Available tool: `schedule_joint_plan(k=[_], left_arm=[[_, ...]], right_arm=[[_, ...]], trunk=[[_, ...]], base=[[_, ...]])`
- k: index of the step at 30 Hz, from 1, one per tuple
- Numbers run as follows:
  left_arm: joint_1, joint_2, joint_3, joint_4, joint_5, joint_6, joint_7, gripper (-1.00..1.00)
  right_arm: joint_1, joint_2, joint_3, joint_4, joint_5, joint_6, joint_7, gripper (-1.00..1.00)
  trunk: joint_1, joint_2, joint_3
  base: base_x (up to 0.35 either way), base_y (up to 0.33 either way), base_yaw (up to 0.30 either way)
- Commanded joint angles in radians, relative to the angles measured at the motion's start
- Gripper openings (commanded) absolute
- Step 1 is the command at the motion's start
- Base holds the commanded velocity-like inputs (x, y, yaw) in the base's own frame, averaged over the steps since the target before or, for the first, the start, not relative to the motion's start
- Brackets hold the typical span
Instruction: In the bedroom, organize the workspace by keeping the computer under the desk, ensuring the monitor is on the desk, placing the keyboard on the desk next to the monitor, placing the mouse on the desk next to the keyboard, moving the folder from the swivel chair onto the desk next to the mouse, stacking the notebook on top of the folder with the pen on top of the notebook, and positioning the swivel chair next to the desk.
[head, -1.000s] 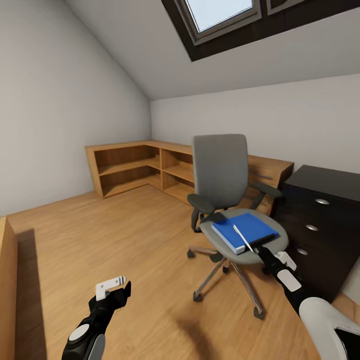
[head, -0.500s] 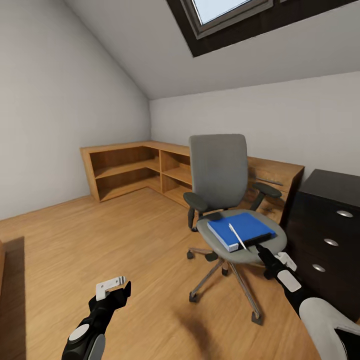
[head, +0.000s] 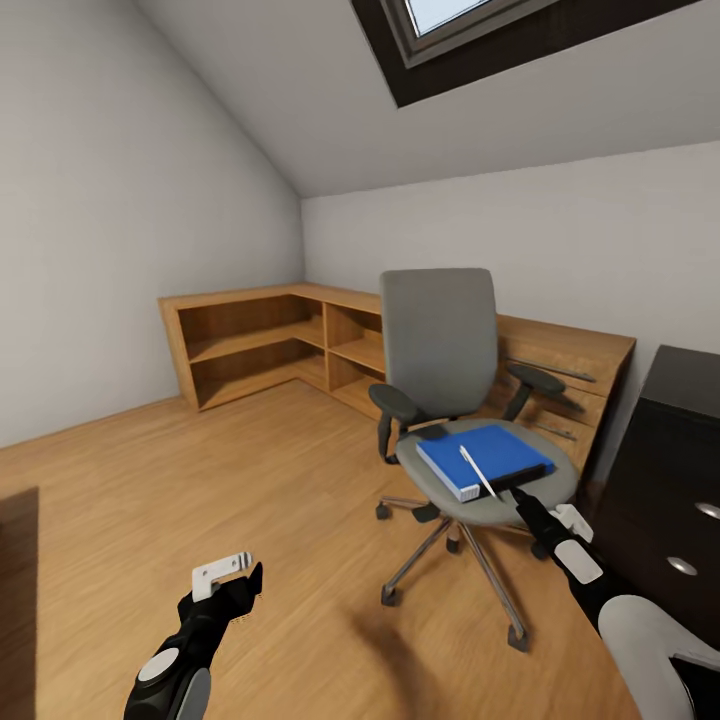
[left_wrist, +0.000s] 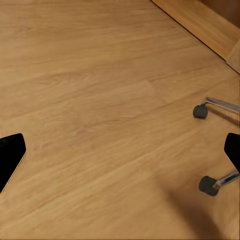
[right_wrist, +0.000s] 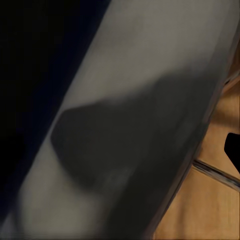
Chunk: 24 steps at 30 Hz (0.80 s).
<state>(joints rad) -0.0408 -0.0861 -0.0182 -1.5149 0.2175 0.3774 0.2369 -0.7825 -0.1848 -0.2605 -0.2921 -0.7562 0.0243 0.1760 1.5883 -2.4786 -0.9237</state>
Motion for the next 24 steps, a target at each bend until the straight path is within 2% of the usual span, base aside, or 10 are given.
schedule_joint_plan(k=[1,6,9,15,24], left_arm=[[-0.001,0.0,-0.002,-0.001,0.01,0.003,0.009,1.0],[-0.001,0.0,-0.002,-0.001,0.011,0.003,0.009,1.0],[-0.001,0.0,-0.002,-0.001,0.011,0.004,0.009,1.0],[-0.001,-0.001,-0.002,0.012,0.011,0.006,0.009,1.0],[-0.001,-0.003,-0.008,0.107,0.01,0.002,0.015,1.0]], right_arm=[[-0.001,0.001,0.003,-0.001,-0.015,0.003,0.01,1.0],[-0.001,0.001,0.003,-0.001,-0.015,0.003,0.01,1.0],[-0.001,0.001,0.003,-0.001,-0.015,0.003,0.01,1.0],[-0.001,0.001,0.003,-0.001,-0.015,0.003,0.01,1.0],[0.0,0.001,0.003,0.033,-0.01,0.0,0.008,1.0]], trunk=[[0.0,0.0,-0.001],[0.0,0.0,-0.001],[0.0,0.0,-0.001],[0.0,0.0,-0.001],[0.0,0.0,-0.001]], base=[[0.238,0.185,0.0],[0.228,0.119,0.0],[0.017,0.005,0.0],[-0.278,0.0,0.0],[-0.334,-0.073,0.0]])
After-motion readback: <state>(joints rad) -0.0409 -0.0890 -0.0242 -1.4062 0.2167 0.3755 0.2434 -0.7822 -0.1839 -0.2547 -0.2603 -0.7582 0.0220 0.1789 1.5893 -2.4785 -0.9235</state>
